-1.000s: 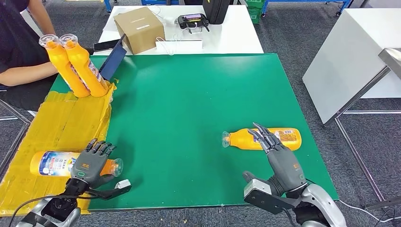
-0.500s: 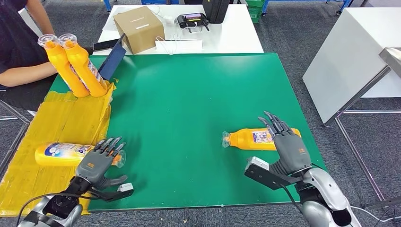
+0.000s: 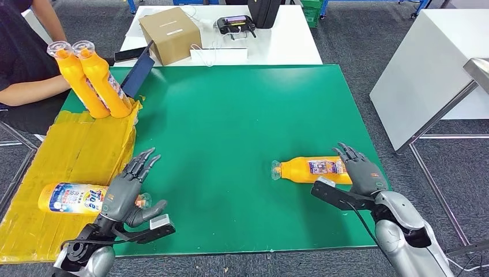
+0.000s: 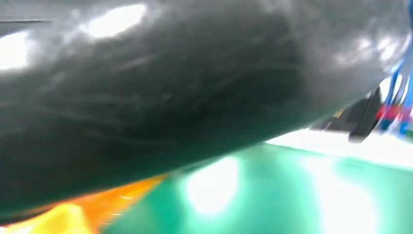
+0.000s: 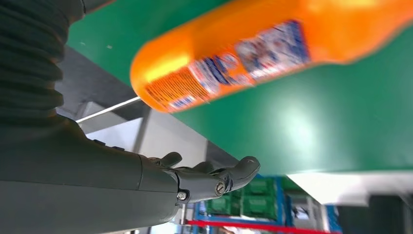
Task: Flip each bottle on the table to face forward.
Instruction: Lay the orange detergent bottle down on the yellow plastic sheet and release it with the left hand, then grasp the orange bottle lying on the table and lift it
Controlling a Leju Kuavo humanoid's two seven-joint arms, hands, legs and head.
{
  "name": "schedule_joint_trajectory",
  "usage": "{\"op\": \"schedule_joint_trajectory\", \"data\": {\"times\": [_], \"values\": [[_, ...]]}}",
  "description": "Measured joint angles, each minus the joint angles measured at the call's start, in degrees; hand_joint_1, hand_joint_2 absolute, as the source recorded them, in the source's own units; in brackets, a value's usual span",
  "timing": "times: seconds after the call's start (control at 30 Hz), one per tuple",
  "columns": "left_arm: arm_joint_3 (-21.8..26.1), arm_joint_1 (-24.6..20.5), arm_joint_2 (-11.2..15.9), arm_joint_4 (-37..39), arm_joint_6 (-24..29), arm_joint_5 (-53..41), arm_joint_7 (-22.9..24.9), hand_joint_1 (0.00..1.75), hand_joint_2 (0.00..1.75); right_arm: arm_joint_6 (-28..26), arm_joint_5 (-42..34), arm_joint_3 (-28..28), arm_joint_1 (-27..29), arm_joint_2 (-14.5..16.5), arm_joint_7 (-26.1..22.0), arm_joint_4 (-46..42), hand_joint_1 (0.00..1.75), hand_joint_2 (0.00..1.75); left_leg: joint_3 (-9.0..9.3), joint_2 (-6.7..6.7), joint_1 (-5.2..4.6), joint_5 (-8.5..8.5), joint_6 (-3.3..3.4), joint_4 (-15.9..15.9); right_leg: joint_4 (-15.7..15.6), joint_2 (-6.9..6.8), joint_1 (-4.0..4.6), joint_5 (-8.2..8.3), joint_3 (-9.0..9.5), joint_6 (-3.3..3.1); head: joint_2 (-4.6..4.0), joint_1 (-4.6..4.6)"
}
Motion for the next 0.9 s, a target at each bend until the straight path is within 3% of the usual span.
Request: {"op": "schedule_joint_trajectory", "data": {"times": [0.17, 0.3, 0.57, 0.9], "values": [[5.13, 3.61, -7.74, -13.3, -10.29, 29.15, -3.6, 0.0, 0.0, 0.59, 2.75, -0.64, 0.05, 0.52, 0.18, 4.55, 0.0, 1.75, -0.06, 0.01, -0.01, -0.02, 0.01, 0.0, -0.01, 0.0, 0.0, -0.01, -0.06, 0.0, 0.0, 0.0], [8.85, 4.77, -11.29, -18.43, -15.06, 39.13, -3.98, 0.0, 0.0, 0.65, 4.0, -0.64, -0.12, 0.66, -0.41, 7.15, 0.0, 1.75, -0.05, 0.0, 0.0, -0.02, 0.01, -0.01, -0.01, 0.0, 0.01, -0.01, -0.06, 0.0, 0.0, -0.02], [12.5, 4.95, -14.12, -20.91, -17.39, 41.84, -4.97, 0.0, 0.0, 0.68, 6.18, 0.29, -2.8, 0.78, -2.16, 11.69, 0.0, 1.75, -0.03, 0.0, 0.0, 0.05, 0.06, -0.01, 0.03, -0.01, 0.0, 0.0, -0.02, 0.01, 0.0, 0.0], [13.52, 6.02, -14.87, -22.1, -17.37, 41.07, -5.13, 0.0, 0.0, -1.78, 10.81, 1.89, -6.14, 2.22, -0.52, 14.01, 0.0, 1.75, -0.04, 0.0, -0.04, 0.04, 0.06, -0.01, 0.03, -0.02, -0.01, 0.0, -0.04, 0.01, 0.0, -0.03]]}}
